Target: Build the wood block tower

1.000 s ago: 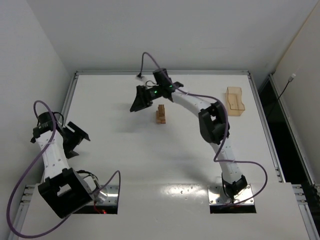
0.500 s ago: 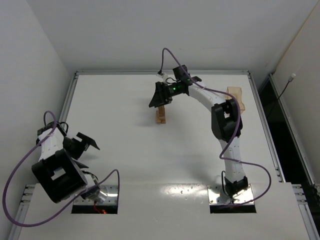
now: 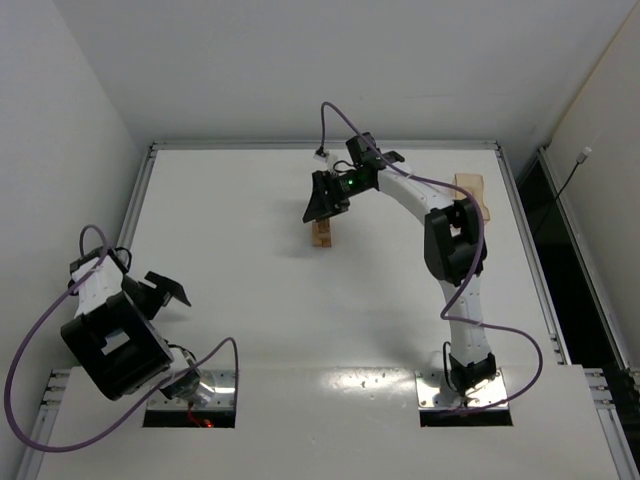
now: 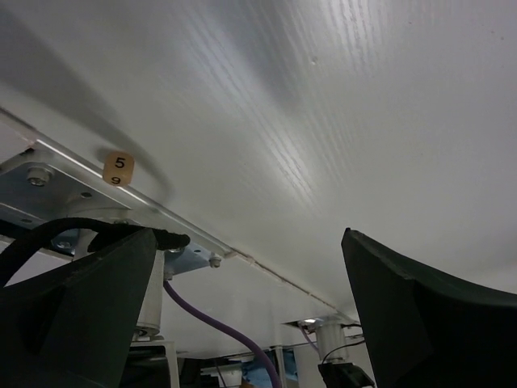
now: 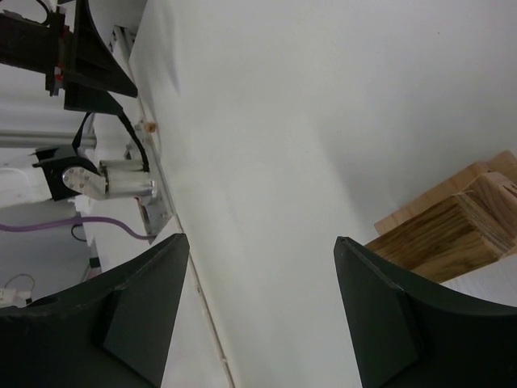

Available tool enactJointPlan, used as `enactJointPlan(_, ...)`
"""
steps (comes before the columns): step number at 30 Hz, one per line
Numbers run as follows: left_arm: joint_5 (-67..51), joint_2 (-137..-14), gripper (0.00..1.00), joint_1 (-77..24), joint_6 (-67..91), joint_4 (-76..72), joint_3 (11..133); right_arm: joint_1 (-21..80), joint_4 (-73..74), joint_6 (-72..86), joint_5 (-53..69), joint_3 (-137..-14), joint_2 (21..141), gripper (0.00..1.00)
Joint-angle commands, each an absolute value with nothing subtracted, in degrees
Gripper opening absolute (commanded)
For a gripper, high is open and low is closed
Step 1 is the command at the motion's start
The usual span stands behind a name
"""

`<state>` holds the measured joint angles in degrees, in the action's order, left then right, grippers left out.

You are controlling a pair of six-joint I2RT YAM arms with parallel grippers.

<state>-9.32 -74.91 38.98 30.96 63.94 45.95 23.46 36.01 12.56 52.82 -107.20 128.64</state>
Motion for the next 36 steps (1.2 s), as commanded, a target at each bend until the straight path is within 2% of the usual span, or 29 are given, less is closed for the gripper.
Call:
enactJointPlan(1, -4.94, -74.79, 0.99, 40.69, 31.99, 64.07, 47.72, 23.20, 38.31, 10.28, 52.56, -109.95, 124.98, 0.70)
enactJointPlan(9, -3.96, -78.57, 0.99, 45.62, 33.84, 65.21, 49.48, 22.15, 42.71, 8.00, 50.71, -112.50, 127.27, 0.71)
enactJointPlan(18, -12.20, -82.97, 1.00, 46.49, 30.51, 63.98, 50.89, 22.15, 45.88, 6.15, 47.56, -115.31, 129.20, 0.73)
enactJointPlan(23, -25.19, -81.74, 1.00, 39.56, 24.00, 61.36, 53.00, 22.15, 45.88, 5.62, 43.69, -112.51, 126.49, 0.75)
enactJointPlan(26, -28.11, -79.72, 1.00, 35.08, 21.89, 58.72, 55.01, 22.15, 45.35, 5.62, 36.06, -112.50, 124.02, 0.76)
enactJointPlan(29, -29.17, -79.01, 1.00, 28.49, 19.61, 55.91, 61.84, 20.49, 46.67, 6.58, 23.43, -112.50, 119.98, 0.80)
enactJointPlan(33, -23.75, -80.41, 1.00, 18.57, 16.00, 53.00, 72.56, 17.68, 46.67, 7.38, 11.91, -108.82, 113.22, 0.83)
enactJointPlan(36, -16.54, -82.08, 1.00, 12.58, 15.12, 50.63, 75.32, 14.52, 44.83, 7.91, 7.57, -99.54, 106.82, 0.86)
